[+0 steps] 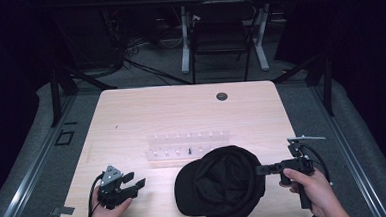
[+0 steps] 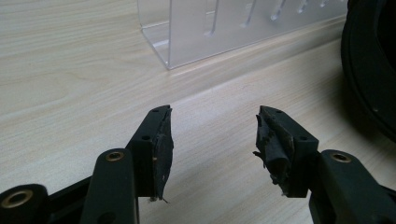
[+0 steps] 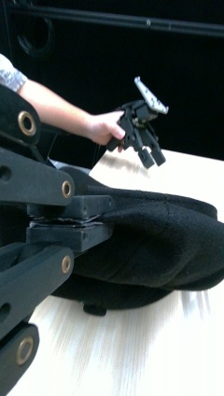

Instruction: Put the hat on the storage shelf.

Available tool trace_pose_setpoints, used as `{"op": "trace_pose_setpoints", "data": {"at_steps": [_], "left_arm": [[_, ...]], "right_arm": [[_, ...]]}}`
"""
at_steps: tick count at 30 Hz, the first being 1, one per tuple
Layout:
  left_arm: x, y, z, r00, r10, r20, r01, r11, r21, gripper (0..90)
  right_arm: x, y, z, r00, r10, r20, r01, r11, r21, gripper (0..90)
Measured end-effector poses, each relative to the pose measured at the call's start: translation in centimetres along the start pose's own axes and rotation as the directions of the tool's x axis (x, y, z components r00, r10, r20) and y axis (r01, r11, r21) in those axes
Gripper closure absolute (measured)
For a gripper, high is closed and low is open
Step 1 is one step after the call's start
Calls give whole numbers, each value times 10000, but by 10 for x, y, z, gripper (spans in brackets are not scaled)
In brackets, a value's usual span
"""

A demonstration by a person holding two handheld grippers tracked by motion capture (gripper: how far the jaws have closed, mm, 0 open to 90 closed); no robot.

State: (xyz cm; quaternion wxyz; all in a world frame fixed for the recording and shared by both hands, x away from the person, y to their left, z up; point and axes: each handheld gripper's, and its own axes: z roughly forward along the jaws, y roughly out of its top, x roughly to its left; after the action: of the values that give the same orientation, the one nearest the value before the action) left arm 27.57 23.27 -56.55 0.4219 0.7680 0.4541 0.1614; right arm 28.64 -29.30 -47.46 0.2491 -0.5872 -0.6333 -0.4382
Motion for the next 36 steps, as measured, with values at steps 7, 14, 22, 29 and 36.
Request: {"op": "trace_pose_setpoints", "data": {"at_steps": [7, 14, 22, 29, 36], "left_arm": [[0, 0, 0, 10000, 14, -13, -14, 10000, 16, 457], [0, 0, 0, 10000, 5, -30, -4, 10000, 13, 457], [0, 0, 0, 10000, 4, -32, -4, 10000, 7, 457], [0, 0, 0, 10000, -10, -28, 10, 10000, -11, 458], [0, 0, 0, 10000, 22, -33, -22, 10000, 4, 458]], "right_arm": [[10, 3, -3, 9989, -1, -475, -5, 9999, -124, 878], [21, 7, -6, 9967, -50, -807, 34, 9998, -198, 878], [33, 10, -5, 9923, -90, -1233, 66, 9998, -195, 880], [36, 12, -5, 9858, 3, -1682, -34, 9998, -186, 882], [42, 14, -11, 9795, -15, -2013, -56, 9994, -348, 882]]}}
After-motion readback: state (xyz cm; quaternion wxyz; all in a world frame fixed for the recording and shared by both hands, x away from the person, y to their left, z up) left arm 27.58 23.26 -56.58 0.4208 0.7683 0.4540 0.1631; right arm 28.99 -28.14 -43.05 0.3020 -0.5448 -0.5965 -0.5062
